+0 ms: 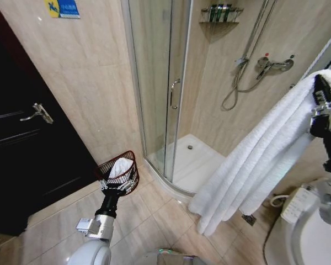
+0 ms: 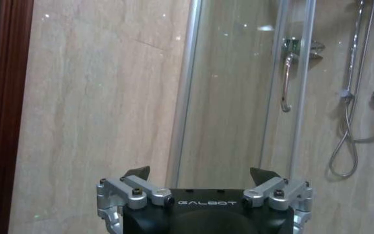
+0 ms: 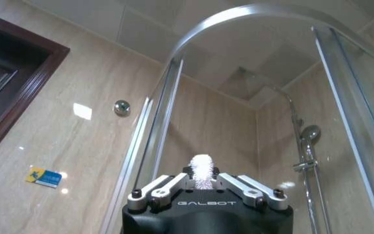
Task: Discard the used towel into the hamper.
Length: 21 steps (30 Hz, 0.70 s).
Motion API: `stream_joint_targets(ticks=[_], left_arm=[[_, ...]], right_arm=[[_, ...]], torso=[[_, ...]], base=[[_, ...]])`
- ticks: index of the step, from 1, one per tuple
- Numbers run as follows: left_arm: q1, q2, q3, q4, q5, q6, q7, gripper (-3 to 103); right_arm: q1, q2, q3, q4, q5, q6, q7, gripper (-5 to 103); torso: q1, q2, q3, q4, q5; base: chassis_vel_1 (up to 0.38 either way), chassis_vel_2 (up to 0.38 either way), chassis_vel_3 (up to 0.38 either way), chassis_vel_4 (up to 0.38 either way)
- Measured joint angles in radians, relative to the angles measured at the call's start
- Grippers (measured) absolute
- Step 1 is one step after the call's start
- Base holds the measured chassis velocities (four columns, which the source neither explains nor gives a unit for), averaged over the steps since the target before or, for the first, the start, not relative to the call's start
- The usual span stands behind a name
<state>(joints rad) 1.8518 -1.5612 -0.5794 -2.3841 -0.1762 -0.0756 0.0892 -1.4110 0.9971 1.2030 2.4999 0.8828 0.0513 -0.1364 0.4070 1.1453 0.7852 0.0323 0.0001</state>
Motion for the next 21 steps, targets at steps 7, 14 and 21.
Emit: stream_joint_targets(ticks=[7,14,21], left_arm=[[0.000,0.000,0.000,0.000,0.000,0.000,0.000,100],[0.000,0.000,0.000,0.000,0.000,0.000,0.000,100],[0.000,0.000,0.000,0.000,0.000,0.000,0.000,100]], right_arm=[[0.001,0.000,-0.002,0.000,-0.001,0.000,-0.001,5],[0.002,0.000,-0.005,0.000,-0.002,0.000,-0.001,5],[0.002,0.000,-0.005,0.000,0.002,0.003,-0.001,5]], torso=[[0.000,0.000,0.000,0.0000,0.0001],[0.000,0.000,0.000,0.0002,-0.0004],[0.000,0.000,0.000,0.0000,0.0003]], base=[[0.124,0.119,-0.121,-0.135],[0.220,0.208,-0.218,-0.228],[0.308,0.309,-0.308,-0.300]])
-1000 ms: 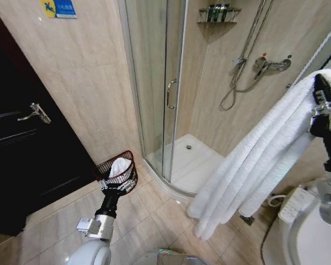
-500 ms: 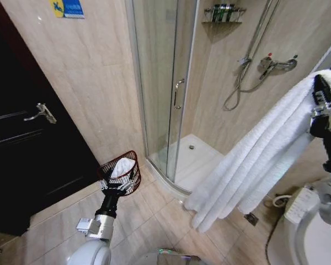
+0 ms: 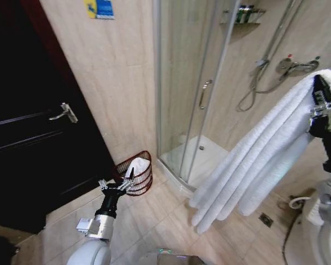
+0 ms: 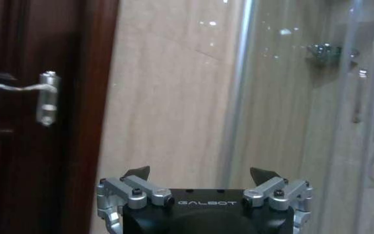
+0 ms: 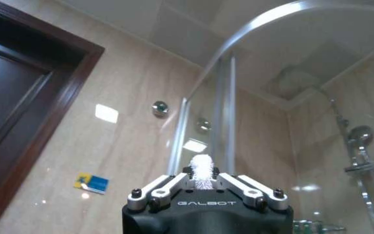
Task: Discard the used towel into the hamper.
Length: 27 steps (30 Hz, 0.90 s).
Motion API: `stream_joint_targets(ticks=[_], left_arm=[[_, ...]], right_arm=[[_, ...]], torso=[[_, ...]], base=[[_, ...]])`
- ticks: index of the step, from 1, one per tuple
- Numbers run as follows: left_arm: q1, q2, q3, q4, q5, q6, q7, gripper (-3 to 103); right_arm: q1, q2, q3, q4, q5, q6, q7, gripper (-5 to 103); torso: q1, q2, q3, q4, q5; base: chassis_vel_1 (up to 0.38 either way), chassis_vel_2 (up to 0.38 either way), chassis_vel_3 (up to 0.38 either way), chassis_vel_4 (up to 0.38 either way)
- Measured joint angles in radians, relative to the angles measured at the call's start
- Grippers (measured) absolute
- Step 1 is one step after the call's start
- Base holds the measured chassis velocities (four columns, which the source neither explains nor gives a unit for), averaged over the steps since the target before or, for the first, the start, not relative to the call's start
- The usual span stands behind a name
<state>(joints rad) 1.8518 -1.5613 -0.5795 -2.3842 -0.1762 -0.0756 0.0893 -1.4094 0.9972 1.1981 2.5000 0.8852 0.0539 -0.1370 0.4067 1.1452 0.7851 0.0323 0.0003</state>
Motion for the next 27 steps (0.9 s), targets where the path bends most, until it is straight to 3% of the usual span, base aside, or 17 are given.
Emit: stream_joint_targets(ticks=[2,6,9,10,14,27], left_arm=[[0.000,0.000,0.000,0.000,0.000,0.000,0.000,100],[0.000,0.001,-0.001,0.000,0.000,0.000,0.000,100],[0.000,0.001,-0.001,0.000,0.000,0.000,0.000,100],[0.000,0.001,-0.001,0.000,0.000,0.000,0.000,100],[0.000,0.000,0.000,0.000,0.000,0.000,0.000,100],[0.000,0.000,0.000,0.000,0.000,0.000,0.000,100]], right_arm=[[0.000,0.000,0.000,0.000,0.002,0.000,0.000,5],[0.000,0.000,0.000,0.001,0.007,0.000,0.000,5],[-0.001,0.000,0.005,0.001,0.011,0.000,0.000,5],[-0.002,0.000,0.010,0.001,0.012,0.000,-0.003,5],[-0.003,-0.001,0.019,0.000,0.012,0.000,-0.010,5],[0.002,-0.002,0.011,0.000,0.011,0.001,-0.022,5]], torso=[[0.000,0.000,0.000,-0.0001,0.0005],[0.000,0.000,0.000,0.0001,-0.0021],[0.000,0.000,0.000,0.0003,0.0003],[0.000,0.000,0.000,0.0003,-0.0015],[-0.001,-0.003,-0.001,0.0001,0.0007],[-0.016,-0.035,-0.019,0.0000,-0.0007]], base=[[0.347,0.361,-0.344,-0.330],[0.295,0.272,-0.297,-0.287],[0.220,0.147,-0.138,-0.162],[0.061,0.096,0.020,-0.067],[-0.011,-0.009,0.019,0.015],[0.000,-0.002,0.055,0.060]])
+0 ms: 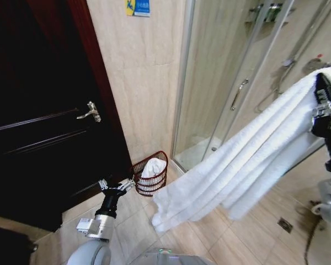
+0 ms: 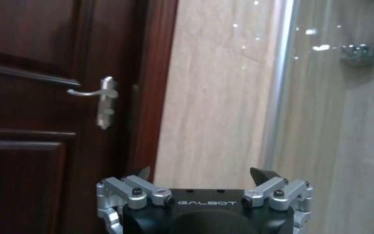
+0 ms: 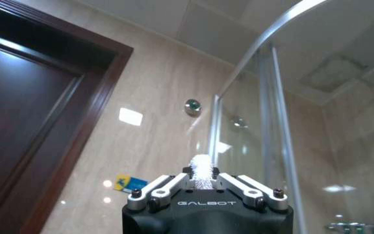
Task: Discard the used towel into the hamper.
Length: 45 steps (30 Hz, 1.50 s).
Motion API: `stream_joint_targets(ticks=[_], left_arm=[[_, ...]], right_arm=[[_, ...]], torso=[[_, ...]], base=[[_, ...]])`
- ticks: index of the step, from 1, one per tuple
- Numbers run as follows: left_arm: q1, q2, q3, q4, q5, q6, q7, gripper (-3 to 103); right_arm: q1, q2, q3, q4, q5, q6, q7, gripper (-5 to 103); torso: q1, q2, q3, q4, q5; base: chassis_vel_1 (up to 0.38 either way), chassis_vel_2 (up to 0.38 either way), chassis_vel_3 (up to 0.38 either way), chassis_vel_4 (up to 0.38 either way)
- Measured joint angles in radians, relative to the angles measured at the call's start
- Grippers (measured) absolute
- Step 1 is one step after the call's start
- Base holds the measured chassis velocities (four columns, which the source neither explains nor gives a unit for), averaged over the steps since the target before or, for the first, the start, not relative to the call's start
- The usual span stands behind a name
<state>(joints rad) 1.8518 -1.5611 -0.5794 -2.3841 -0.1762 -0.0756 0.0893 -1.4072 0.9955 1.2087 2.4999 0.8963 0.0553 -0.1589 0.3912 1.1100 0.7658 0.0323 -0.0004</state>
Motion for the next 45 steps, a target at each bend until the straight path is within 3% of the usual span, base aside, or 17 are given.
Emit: stream_joint_targets(ticks=[19,45], left_arm=[[0.000,0.000,0.000,0.000,0.000,0.000,0.000,100],[0.000,0.000,0.000,0.000,0.000,0.000,0.000,100]], right_arm=[[0.015,-0.015,0.035,0.000,0.035,0.010,-0.007,5],[0.020,-0.030,0.086,0.000,0.069,0.015,-0.013,5]], torso=[[-0.018,-0.039,-0.021,0.0003,0.0002],[-0.017,-0.036,-0.019,0.0002,0.0003]], base=[[0.103,0.101,0.096,0.106],[0.069,0.067,0.070,0.071]])
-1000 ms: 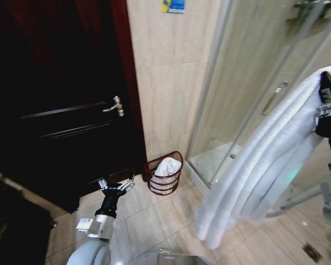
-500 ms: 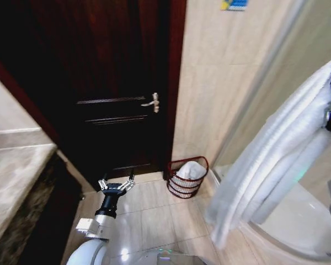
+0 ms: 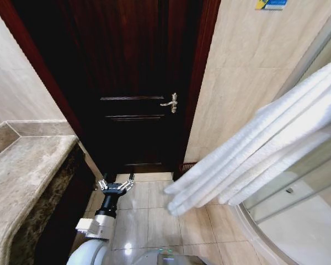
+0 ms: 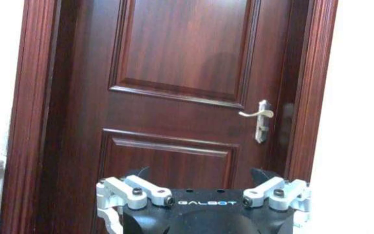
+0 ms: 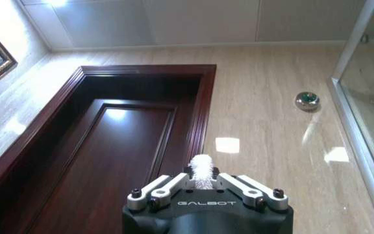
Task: Discard the used towel into the hamper.
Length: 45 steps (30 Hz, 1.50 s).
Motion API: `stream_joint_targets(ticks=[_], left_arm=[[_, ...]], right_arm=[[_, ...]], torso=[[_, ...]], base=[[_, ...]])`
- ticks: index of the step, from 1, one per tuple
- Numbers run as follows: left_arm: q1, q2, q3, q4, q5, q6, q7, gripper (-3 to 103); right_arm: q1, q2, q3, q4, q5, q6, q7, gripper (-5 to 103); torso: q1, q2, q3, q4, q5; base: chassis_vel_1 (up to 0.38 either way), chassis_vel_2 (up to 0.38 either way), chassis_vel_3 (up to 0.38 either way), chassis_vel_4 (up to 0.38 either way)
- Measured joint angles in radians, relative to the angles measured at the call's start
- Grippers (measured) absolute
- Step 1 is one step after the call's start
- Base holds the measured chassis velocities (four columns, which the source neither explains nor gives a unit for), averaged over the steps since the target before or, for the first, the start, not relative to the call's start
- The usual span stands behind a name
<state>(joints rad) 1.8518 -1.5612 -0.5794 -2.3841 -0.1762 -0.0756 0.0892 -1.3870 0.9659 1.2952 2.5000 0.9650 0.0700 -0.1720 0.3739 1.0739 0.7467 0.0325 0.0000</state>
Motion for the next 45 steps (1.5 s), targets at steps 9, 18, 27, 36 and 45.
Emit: stream_joint_targets(ticks=[9,18,27,36,45], left_arm=[[0.000,0.000,0.000,0.000,0.000,0.000,0.000,100],[0.000,0.000,0.000,0.000,0.000,0.000,0.000,100],[0.000,0.000,0.000,0.000,0.000,0.000,0.000,100],[0.000,0.000,0.000,0.000,0.000,0.000,0.000,100],[0.000,0.000,0.000,0.000,0.000,0.000,0.000,100]], right_arm=[[0.002,0.004,-0.002,0.000,0.001,0.002,-0.003,5],[-0.006,0.004,0.017,0.000,0.013,0.005,-0.010,5],[-0.006,0.001,0.027,0.000,0.021,0.006,-0.011,5],[-0.011,-0.004,0.048,0.000,0.034,0.007,-0.009,5],[-0.005,-0.018,0.050,0.000,0.040,0.004,-0.004,5]], torso=[[0.000,0.001,0.000,0.0000,0.0000],[0.004,0.007,0.004,0.0000,0.0001],[0.024,0.052,0.028,0.0000,0.0000],[0.047,0.104,0.056,0.0000,0.0000],[0.070,0.156,0.085,0.0001,0.0000]], base=[[0.000,0.000,0.000,0.000],[0.000,0.000,0.000,0.000],[0.000,0.000,0.000,0.000],[0.000,0.000,0.000,0.000],[0.000,0.000,0.000,0.000]])
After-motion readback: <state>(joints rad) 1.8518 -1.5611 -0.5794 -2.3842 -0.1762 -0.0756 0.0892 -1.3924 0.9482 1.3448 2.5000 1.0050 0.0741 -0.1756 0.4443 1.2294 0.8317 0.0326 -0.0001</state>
